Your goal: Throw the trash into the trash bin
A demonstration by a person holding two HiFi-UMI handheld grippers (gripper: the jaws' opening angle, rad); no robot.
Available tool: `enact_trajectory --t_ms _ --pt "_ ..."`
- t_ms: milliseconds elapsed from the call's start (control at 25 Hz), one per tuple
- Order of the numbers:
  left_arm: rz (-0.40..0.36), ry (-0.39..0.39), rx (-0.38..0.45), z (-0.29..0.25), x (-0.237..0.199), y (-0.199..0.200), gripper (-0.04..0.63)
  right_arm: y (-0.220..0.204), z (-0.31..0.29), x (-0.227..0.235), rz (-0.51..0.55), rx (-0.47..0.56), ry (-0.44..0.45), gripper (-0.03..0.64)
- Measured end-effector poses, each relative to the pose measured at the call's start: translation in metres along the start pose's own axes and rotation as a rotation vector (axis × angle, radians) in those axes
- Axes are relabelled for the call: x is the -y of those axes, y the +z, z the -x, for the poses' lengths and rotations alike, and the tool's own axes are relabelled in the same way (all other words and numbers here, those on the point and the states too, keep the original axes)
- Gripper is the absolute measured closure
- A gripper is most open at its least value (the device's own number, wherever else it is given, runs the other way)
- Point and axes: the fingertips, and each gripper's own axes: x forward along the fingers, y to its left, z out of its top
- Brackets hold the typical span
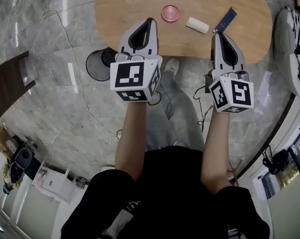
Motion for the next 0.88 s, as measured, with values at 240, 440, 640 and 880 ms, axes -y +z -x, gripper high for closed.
enact_trajectory --t_ms 240,440,640,880 --pt "0.013 0.018 -0.049 -0.025 -0.018 -0.053 0.588 -0.056 -0.027 0.002 0.017 -0.067 0.028 0.604" --pt "0.044 0.019 -0.064 -0.045 -0.032 -0.103 0.588 -0.097 -0.057 -0.006 0.100 -0.104 0.091 0.604" --pt "0.083 0.051 -0.092 -0.057 -0.051 -0.150 0.588 -0.134 -0.085 -0.010 0.138 -0.134 0.121 0.603" --pt "0.106 0.081 -0.141 -0.049 -0.068 -0.177 0.588 -0.161 -0.107 -0.026 0.228 -0.186 0.163 0.603"
